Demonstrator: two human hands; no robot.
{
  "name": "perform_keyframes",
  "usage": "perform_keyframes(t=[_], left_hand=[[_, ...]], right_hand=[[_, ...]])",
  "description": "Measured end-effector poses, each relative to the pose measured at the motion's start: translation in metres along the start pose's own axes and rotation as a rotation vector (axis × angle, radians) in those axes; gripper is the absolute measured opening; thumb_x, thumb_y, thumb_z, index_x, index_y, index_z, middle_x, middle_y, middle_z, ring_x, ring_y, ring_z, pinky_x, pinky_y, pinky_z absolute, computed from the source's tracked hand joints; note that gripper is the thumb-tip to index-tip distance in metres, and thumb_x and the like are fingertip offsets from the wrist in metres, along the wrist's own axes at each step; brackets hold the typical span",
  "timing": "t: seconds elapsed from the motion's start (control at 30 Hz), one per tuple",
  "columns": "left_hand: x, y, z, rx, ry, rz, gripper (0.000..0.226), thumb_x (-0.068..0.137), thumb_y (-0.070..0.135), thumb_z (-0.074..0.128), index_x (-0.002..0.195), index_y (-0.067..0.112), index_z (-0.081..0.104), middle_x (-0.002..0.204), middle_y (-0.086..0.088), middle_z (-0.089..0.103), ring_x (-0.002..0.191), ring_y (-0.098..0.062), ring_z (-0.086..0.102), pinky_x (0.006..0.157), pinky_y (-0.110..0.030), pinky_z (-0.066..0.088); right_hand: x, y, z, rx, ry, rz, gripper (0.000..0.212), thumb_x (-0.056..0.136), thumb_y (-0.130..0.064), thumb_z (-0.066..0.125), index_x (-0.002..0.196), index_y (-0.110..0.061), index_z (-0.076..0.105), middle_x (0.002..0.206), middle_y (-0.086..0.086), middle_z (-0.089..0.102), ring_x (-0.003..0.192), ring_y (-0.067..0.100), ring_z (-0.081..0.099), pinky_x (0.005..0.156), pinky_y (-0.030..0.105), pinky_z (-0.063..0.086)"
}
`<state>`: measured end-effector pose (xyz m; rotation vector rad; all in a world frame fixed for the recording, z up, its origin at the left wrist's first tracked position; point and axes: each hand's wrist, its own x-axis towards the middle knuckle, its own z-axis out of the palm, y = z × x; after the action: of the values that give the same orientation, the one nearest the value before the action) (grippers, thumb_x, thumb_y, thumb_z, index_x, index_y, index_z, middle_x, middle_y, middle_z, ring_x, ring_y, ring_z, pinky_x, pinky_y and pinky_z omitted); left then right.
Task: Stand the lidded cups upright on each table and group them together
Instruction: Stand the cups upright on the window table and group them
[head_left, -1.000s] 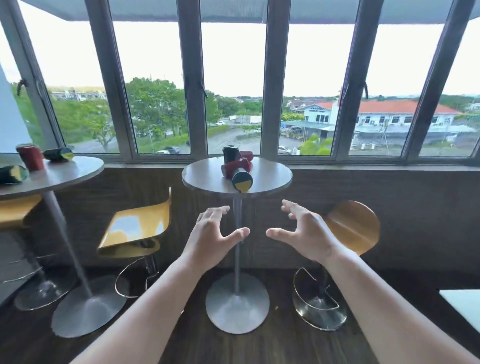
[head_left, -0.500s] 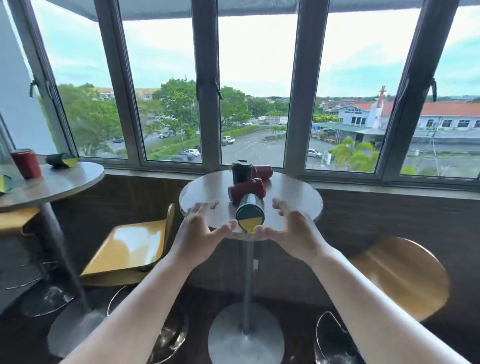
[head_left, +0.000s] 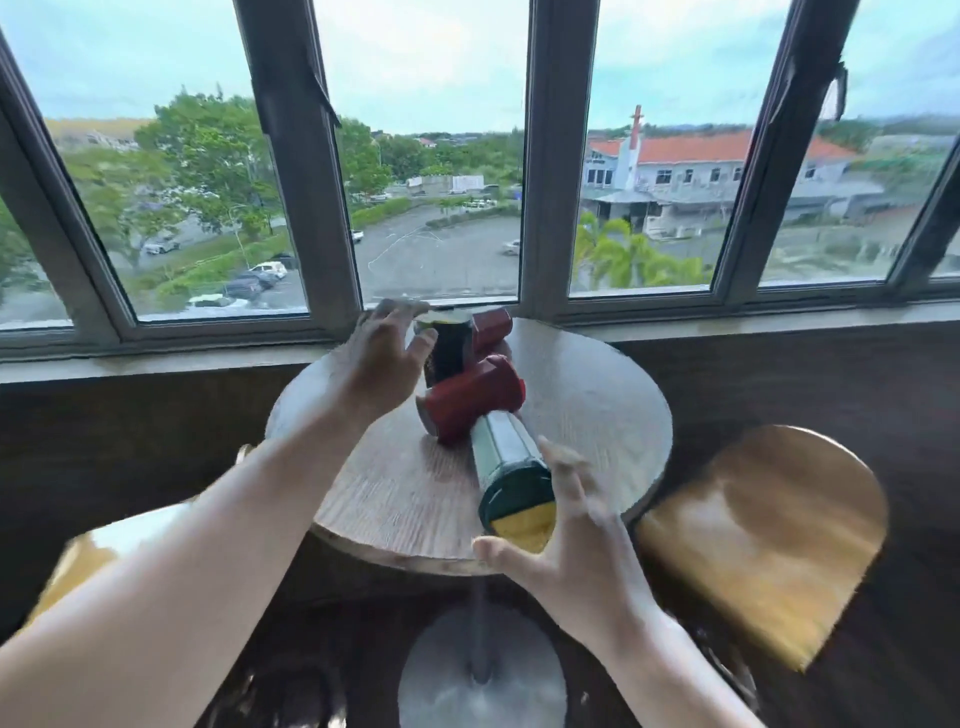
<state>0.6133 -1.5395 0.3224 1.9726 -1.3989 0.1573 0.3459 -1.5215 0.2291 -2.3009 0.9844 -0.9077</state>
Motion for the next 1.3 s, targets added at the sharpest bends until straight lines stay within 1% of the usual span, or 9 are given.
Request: perform_keyframes(t=[0.1,0.27,0.47,0.57,0.67,0.8,1.07,1.2,1.3], left_hand=[[0.031,-0.013,0.008,0.035,-0.111,0.05,0.049,0.1,0.035,0.047,0.146,0.02,0.055,0.152,-0.003,0.052,0.142,-0.028,0.042,0.117,-0.047,0.036],[0.048,-0.027,0.019,0.048,-0.23,0.069,0.051,0.101,0.035,0.046,0.15,0.02,0.051,0.157,-0.006,0.048,0.145,-0.031,0.039,0.119,-0.049,0.033],[0.049,-0.03,0.021,0.034,-0.174,0.107,0.042,0.105,0.026,0.049,0.146,0.022,0.055,0.154,-0.002,0.051,0.144,-0.025,0.036,0.114,-0.042,0.032],[0.046,-0.026,0.018,0.052,-0.174,0.112,0.043,0.105,0.027,0.049,0.148,0.023,0.053,0.155,0.003,0.049,0.146,-0.021,0.033,0.113,-0.041,0.034],[0.045,-0.024,0.018,0.06,-0.151,0.112,0.044,0.105,0.028,0.051,0.148,0.023,0.053,0.155,0.003,0.05,0.145,-0.02,0.035,0.11,-0.04,0.036],[0.047,-0.024,0.023,0.048,-0.112,0.11,0.042,0.103,0.026,0.055,0.145,0.022,0.056,0.153,0.003,0.053,0.145,-0.019,0.038,0.113,-0.04,0.034],[0.048,-0.031,0.032,0.065,-0.078,0.117,0.052,0.099,0.036,0.062,0.147,0.022,0.053,0.155,0.002,0.05,0.145,-0.02,0.039,0.113,-0.041,0.036],[0.024,-0.031,0.033,-0.042,0.15,-0.007,0.051,0.083,0.046,0.078,0.122,0.018,0.059,0.124,-0.004,0.06,0.12,-0.022,0.052,0.092,-0.03,0.04],[0.005,-0.037,0.04,-0.019,0.091,-0.105,0.057,0.074,0.059,0.081,0.108,0.017,0.062,0.106,0.0,0.063,0.101,-0.018,0.059,0.08,-0.03,0.047]], right_hand=[[0.003,0.003,0.015,-0.033,0.036,0.034,0.111,0.064,-0.07,0.08,0.156,-0.033,0.03,0.153,-0.014,0.039,0.139,0.007,0.036,0.109,0.02,0.028],[0.007,0.007,0.026,-0.095,0.087,0.045,0.107,0.063,-0.057,0.085,0.153,-0.03,0.035,0.144,-0.01,0.044,0.131,0.014,0.047,0.107,0.026,0.037],[0.038,-0.001,-0.01,-0.036,0.174,0.092,0.09,0.065,-0.045,0.087,0.145,-0.03,0.048,0.125,-0.019,0.051,0.111,-0.009,0.04,0.092,-0.003,0.027],[0.09,0.004,-0.051,-0.044,0.17,0.093,0.081,0.067,-0.044,0.085,0.14,-0.029,0.054,0.123,-0.013,0.063,0.112,0.006,0.056,0.092,0.013,0.042],[0.155,0.021,-0.082,-0.09,-0.014,0.142,0.084,0.063,-0.056,0.08,0.139,-0.029,0.058,0.116,-0.008,0.068,0.106,0.015,0.063,0.081,0.024,0.047],[0.219,0.046,-0.089,-0.138,-0.231,0.224,0.093,0.056,-0.062,0.078,0.14,-0.027,0.059,0.12,0.0,0.067,0.106,0.02,0.066,0.09,0.042,0.059],[0.247,0.068,-0.075,0.013,-0.326,0.215,0.082,0.061,-0.054,0.077,0.137,-0.028,0.06,0.103,0.004,0.07,0.077,0.017,0.065,0.07,0.036,0.058],[0.248,0.071,-0.072,-0.02,-0.335,0.196,0.071,0.063,-0.058,0.072,0.129,-0.033,0.062,0.105,0.004,0.07,0.088,0.026,0.069,0.075,0.044,0.06],[0.248,0.075,-0.072,-0.021,-0.327,0.189,0.075,0.067,-0.056,0.073,0.136,-0.032,0.058,0.109,0.003,0.067,0.095,0.027,0.068,0.081,0.046,0.06]])
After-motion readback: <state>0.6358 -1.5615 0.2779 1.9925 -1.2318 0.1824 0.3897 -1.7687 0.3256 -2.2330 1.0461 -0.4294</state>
